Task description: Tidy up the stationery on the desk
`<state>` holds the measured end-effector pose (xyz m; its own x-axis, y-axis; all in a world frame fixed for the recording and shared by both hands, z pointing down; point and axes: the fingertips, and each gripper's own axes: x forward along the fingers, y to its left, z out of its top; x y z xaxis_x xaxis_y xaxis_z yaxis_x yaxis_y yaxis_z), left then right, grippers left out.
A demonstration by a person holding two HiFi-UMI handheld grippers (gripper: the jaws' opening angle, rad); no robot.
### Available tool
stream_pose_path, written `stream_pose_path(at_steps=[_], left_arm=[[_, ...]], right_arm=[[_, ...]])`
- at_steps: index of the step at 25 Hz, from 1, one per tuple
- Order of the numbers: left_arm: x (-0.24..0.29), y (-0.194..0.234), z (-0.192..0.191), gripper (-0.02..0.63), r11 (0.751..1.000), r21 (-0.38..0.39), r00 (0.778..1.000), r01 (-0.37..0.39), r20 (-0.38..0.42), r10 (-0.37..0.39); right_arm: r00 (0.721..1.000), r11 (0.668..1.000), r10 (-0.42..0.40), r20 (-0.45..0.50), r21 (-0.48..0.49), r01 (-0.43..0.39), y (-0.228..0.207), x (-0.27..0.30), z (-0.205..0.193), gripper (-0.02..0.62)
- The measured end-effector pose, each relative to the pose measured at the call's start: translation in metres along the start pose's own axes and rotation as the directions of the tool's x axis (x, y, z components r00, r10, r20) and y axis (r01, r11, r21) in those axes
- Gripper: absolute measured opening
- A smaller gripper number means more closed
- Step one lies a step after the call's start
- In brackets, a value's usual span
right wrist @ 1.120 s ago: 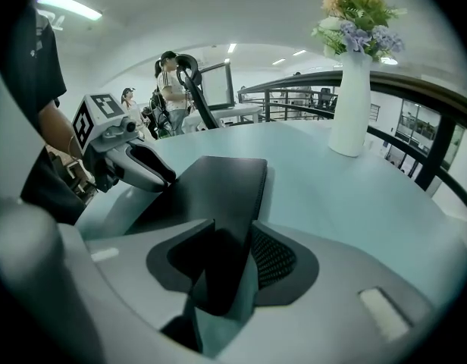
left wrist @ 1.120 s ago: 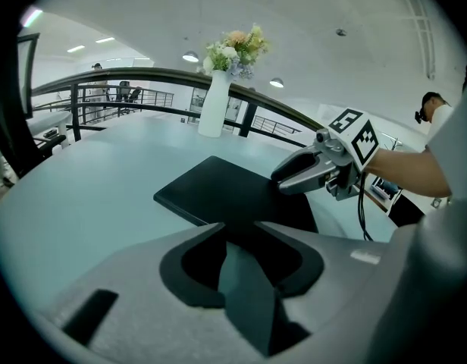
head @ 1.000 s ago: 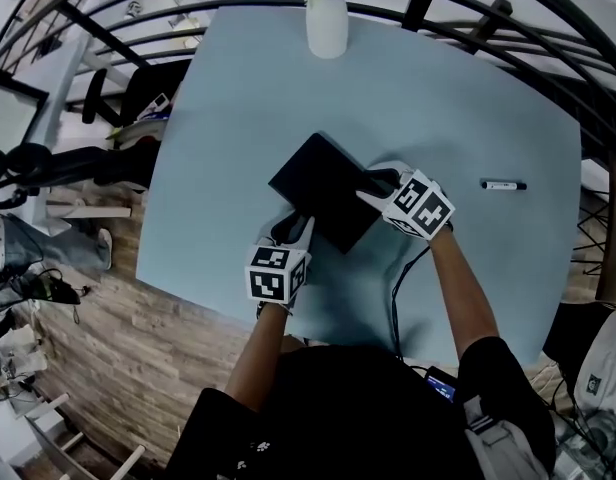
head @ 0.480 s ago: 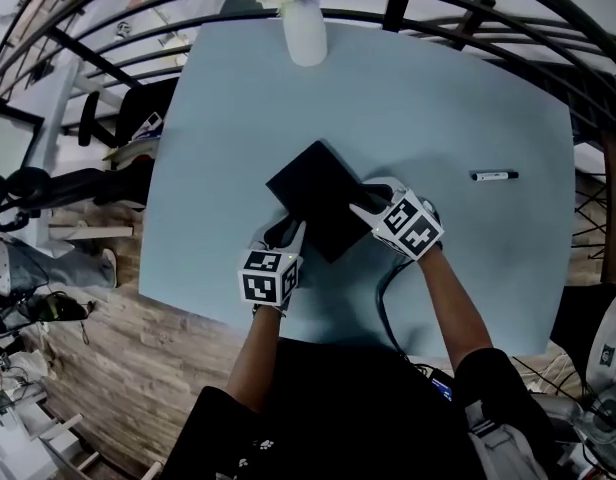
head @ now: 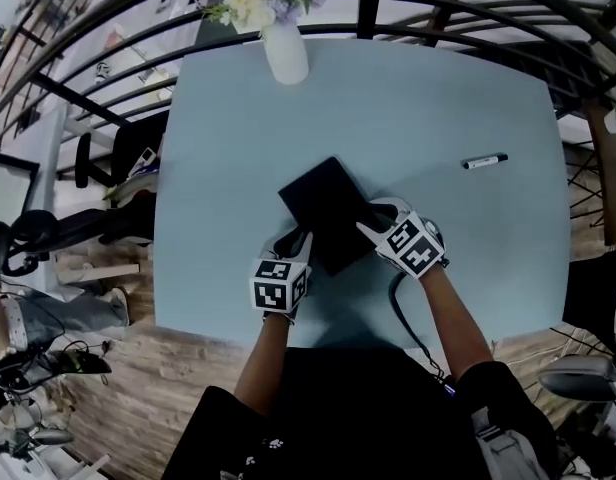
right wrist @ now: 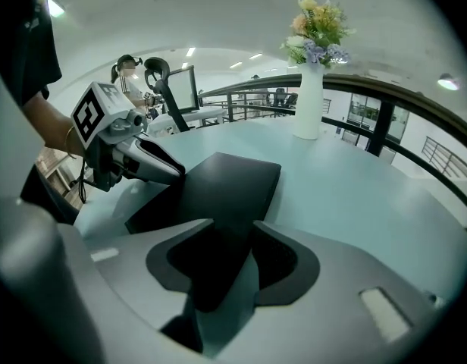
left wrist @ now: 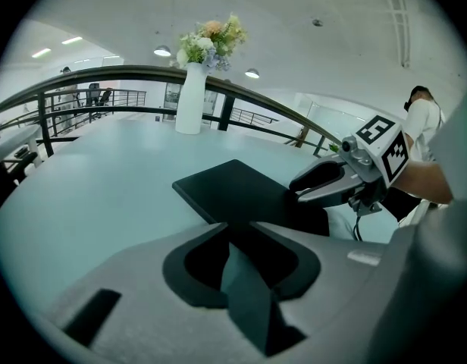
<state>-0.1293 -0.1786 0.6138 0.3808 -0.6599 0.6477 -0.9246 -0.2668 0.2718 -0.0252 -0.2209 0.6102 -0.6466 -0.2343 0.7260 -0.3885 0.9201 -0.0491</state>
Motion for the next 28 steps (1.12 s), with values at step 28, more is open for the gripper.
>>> stream_pose_path(at_steps=[28], left_arm=[[0.011, -0.015, 0.005, 0.018, 0.982, 0.177, 0.997, 0.062, -0.047, -0.054]], right_arm=[[0.990, 0.973, -0.139, 0.008, 0.189, 0.135, 0.042, -0.029, -0.037, 0.164]])
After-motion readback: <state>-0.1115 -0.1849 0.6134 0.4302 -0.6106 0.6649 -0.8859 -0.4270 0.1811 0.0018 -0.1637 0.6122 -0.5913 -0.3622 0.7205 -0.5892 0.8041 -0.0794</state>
